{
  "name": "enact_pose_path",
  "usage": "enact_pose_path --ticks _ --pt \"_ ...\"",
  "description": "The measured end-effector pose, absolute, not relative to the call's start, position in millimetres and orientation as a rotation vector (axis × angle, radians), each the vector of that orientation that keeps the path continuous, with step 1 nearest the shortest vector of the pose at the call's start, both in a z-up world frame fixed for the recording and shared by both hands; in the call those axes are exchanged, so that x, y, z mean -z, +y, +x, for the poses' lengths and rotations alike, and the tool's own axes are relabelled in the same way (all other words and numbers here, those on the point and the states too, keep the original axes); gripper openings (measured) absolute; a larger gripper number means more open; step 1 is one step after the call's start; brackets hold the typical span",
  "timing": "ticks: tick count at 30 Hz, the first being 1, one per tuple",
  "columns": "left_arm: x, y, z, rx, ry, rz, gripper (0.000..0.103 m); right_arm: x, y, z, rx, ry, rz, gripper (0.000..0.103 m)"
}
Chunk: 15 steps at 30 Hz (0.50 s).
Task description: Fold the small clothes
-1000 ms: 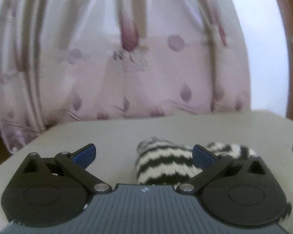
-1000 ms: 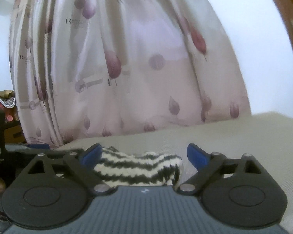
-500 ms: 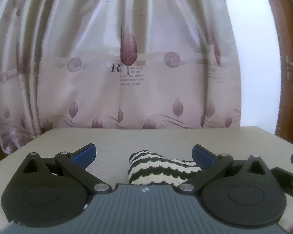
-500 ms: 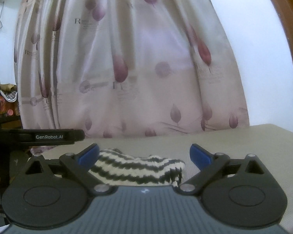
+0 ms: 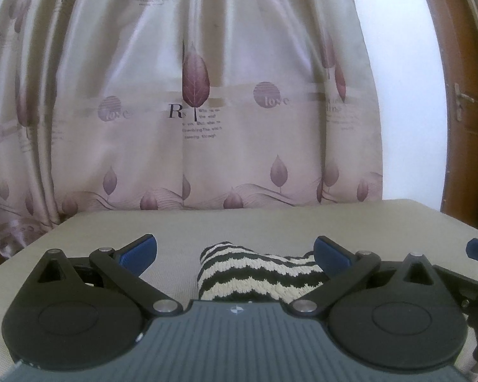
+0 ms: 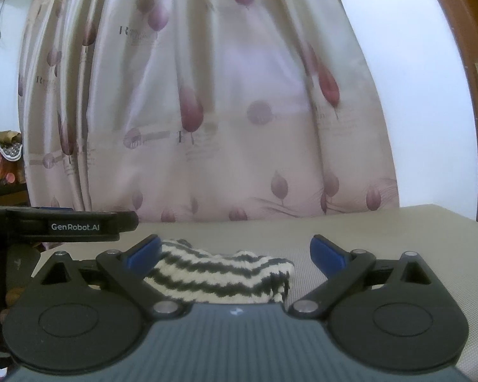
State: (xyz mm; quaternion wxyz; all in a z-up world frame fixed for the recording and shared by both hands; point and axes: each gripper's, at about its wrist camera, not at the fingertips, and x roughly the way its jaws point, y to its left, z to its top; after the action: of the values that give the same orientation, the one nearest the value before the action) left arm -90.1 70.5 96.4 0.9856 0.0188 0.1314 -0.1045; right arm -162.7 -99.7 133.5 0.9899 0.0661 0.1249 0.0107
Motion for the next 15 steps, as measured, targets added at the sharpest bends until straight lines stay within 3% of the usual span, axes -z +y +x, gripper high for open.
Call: enact_pose_path --ticks 15 --pt "-87.4 68.4 -87.2 0.216 0.269 0.05 0.103 -129.1 -100.4 -155.9 -0.022 0.289 0.133 0.101"
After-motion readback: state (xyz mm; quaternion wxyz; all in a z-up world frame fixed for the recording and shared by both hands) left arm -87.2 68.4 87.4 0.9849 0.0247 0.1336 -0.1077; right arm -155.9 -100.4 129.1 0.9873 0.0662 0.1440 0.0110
